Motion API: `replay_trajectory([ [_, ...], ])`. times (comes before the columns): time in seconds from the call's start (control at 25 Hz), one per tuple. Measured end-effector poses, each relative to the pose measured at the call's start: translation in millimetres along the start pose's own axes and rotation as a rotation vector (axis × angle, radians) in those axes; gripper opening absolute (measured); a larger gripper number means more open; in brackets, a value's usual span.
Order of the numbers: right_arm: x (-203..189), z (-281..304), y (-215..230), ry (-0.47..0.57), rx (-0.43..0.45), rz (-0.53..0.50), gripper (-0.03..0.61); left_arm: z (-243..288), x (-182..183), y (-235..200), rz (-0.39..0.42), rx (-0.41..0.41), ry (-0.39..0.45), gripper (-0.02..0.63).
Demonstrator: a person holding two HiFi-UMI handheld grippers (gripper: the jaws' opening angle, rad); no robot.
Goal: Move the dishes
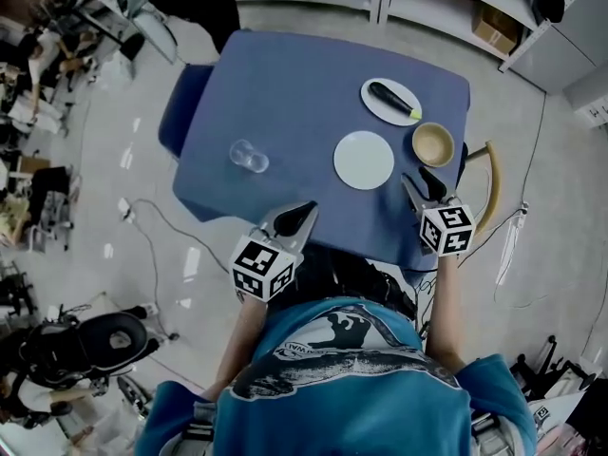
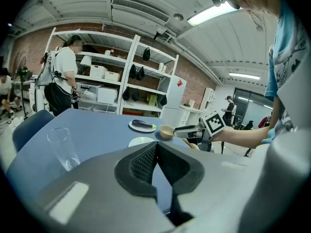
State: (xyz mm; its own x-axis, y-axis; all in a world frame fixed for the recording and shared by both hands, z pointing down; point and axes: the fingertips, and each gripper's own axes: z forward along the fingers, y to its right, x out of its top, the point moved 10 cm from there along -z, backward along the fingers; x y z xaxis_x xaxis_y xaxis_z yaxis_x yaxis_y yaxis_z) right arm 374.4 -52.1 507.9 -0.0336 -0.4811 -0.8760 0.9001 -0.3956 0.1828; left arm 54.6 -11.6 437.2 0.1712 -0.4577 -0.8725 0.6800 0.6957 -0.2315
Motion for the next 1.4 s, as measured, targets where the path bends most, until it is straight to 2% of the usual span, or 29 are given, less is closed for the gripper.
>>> replay_trajectory([
  [0.28,-7,-1,-44,-0.008,0.116,-0.034,0.173,-7,-2,4,0.007,-0.004,-0.005,0.014],
  [0.44,-10,-3,-71,-0.001,0.150,-0.037,0.167,-19,-7,3,0.009,-0.006,-0.013,0.014],
  [0.76,-11,-7,-133,0.031,0.169,-0.053,0.155,-68,-27,-3,0.016,-0.023,-0.008,0.014],
  [1.04,-24,-28,-207,0.054,0.186,-0.071,0.130,-125,-58,-3,0.019,-0.030,0.021,0.014],
  [1.4,-43,-62,-282,0.083,0.179,-0.098,0.059,-185,-98,7,0.010,-0.057,0.063,0.014],
])
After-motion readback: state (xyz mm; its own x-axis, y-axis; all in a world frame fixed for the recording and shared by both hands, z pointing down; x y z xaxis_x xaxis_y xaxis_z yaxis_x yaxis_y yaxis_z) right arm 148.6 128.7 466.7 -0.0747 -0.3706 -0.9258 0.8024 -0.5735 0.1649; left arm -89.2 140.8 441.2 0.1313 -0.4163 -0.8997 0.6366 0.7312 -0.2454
